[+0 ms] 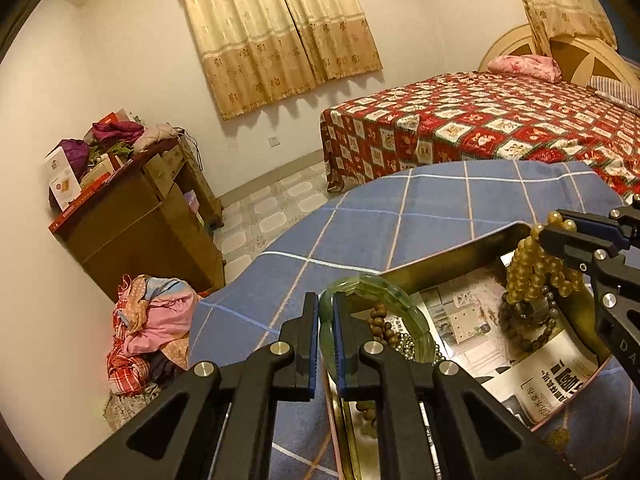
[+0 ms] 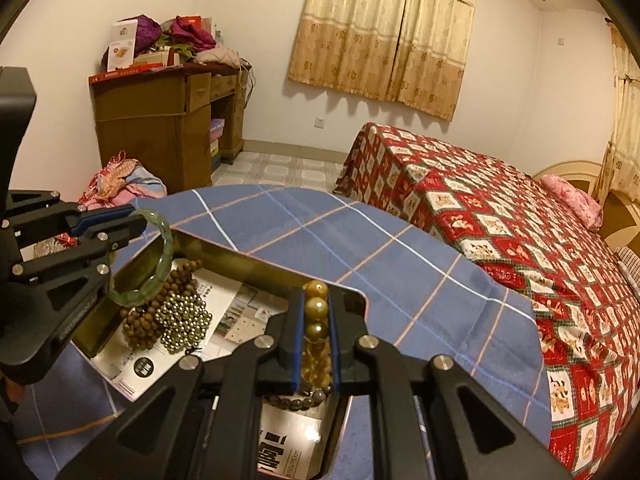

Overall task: Organize jewelry
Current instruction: 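Lower the green bangle into the tin and open the left gripper while the right releases the gold beads inside, then move the left gripper toward the silver bangle while the right grasps the pink bangle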

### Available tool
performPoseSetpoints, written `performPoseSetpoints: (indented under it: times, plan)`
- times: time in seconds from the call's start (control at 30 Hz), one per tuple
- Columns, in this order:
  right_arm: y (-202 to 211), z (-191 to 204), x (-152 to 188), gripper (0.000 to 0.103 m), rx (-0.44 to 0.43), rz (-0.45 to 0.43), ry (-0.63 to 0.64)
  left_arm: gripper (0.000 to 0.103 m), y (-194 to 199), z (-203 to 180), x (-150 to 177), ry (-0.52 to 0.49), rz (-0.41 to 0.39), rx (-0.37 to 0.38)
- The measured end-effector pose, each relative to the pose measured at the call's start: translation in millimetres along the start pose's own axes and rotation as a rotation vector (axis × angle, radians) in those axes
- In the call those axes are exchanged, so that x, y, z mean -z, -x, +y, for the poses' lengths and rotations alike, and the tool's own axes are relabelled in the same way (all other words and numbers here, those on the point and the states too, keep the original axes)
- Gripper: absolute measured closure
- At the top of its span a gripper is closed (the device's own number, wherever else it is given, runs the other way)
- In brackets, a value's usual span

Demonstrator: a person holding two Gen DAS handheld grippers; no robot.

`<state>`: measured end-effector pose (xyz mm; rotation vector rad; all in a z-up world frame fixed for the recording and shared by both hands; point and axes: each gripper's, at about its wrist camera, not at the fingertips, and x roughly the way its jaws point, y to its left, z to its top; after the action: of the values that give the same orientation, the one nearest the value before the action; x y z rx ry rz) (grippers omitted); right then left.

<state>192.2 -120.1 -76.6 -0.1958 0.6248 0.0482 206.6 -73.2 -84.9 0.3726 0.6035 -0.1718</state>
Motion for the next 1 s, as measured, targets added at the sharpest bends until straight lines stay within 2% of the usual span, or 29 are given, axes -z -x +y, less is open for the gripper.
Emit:
performPoseSetpoints:
  times: [0.43,0.53,0.57,0.6,0.63,0.67,0.7,0.77,1.0]
  plan:
    - [-4.9,-0.5,5.6,0.089,-0.003,0.026,-0.009,0.095,-8.2,-3.4,2.5,-0.016,0.025,-0.015]
    - [-2.7,-2.0,6.3,0.077,-0.003,0.024,-0.018,0.091,-8.0,-4.1,2.3,-0.021,0.033,-0.014]
    - [-0.1,-2.6,7.0,0.067,-0.002,0.021,-0.022,0.082,-7.1,-5.3,3.0,-0.026,0.033,-0.024]
    - [2.4,-2.6,7.8,0.057,0.005,0.017,-0.023,0.063,-5.9,-5.3,3.4,-0.028,0.030,-0.031]
    - [5.4,-3.4,9.0,0.054,0.013,0.012,-0.027,0.051,-3.4,-4.7,4.1,-0.028,0.019,-0.037]
    - [7.5,-4.3,10.4,0.053,0.013,0.010,-0.031,0.029,0.5,-3.7,5.0,-0.025,0.002,-0.054]
    - [10.0,-5.6,12.1,0.053,0.012,0.011,-0.037,0.025,3.4,-2.5,6.1,-0.023,-0.011,-0.061]
    - [14.8,-8.0,16.8,0.053,0.017,0.017,-0.046,0.025,7.0,-1.9,6.7,-0.020,-0.014,-0.049]
    - [35.1,-16.6,29.7,0.042,0.030,0.016,-0.087,0.025,22.8,-2.7,14.0,-0.018,-0.009,-0.050]
